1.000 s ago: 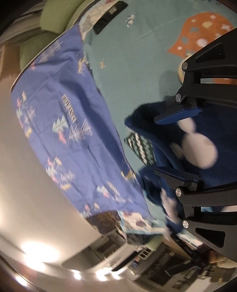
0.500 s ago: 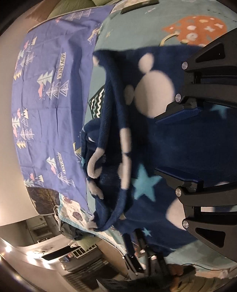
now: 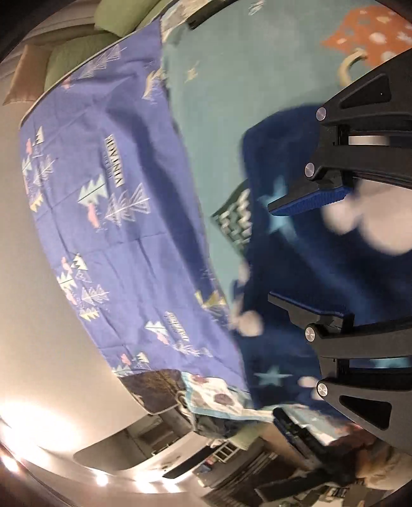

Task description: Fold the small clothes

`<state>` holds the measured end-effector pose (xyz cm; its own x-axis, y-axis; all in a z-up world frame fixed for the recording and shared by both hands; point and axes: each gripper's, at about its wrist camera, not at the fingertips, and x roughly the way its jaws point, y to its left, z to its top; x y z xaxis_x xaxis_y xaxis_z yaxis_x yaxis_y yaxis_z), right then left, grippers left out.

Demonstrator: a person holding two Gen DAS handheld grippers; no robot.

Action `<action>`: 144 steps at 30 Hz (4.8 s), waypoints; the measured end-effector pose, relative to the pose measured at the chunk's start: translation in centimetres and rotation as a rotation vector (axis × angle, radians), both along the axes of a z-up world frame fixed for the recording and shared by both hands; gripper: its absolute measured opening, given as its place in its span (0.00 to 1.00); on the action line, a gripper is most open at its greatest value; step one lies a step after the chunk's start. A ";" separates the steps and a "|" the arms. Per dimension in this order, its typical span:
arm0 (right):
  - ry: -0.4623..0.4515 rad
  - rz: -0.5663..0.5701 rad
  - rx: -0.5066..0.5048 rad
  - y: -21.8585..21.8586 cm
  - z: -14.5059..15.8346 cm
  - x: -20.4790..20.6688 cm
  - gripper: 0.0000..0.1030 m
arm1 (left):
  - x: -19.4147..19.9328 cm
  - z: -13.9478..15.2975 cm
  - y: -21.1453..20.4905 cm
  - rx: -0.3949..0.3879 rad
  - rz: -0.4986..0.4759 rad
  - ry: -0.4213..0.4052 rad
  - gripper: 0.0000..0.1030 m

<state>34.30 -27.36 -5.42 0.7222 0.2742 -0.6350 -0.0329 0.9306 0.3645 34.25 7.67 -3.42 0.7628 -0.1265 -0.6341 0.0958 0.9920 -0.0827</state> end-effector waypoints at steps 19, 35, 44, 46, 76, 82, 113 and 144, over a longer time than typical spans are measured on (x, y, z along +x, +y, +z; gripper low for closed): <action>0.139 0.001 0.391 -6.7 -6.8 -20.9 0.69 | -15.5 -7.4 4.5 -0.521 -0.106 0.314 0.79; 0.077 -0.081 0.356 -3.4 -6.5 -16.1 0.21 | -13.4 -7.0 4.8 -0.638 0.022 0.237 0.32; -0.023 -0.040 0.273 -3.3 -1.7 -23.7 0.14 | -21.7 -1.1 5.1 -0.504 -0.115 0.113 0.18; -0.010 -0.036 0.263 -3.2 -1.8 -26.8 0.14 | -24.1 -1.2 5.2 -0.498 -0.136 0.125 0.18; -0.065 -0.025 -0.009 2.9 2.4 -35.6 0.54 | -31.7 1.2 1.6 -0.102 -0.144 -0.064 0.50; 0.054 0.145 -0.108 9.6 -2.0 -31.3 0.54 | -28.8 -5.1 -1.3 0.056 -0.126 0.076 0.52; 0.084 0.078 -0.134 9.5 -1.2 -10.0 0.56 | -14.5 -1.2 -4.5 0.058 -0.203 0.026 0.67; 0.045 0.193 -0.137 9.4 2.4 -23.9 0.67 | -22.4 -1.4 8.5 -0.084 -0.030 0.099 0.76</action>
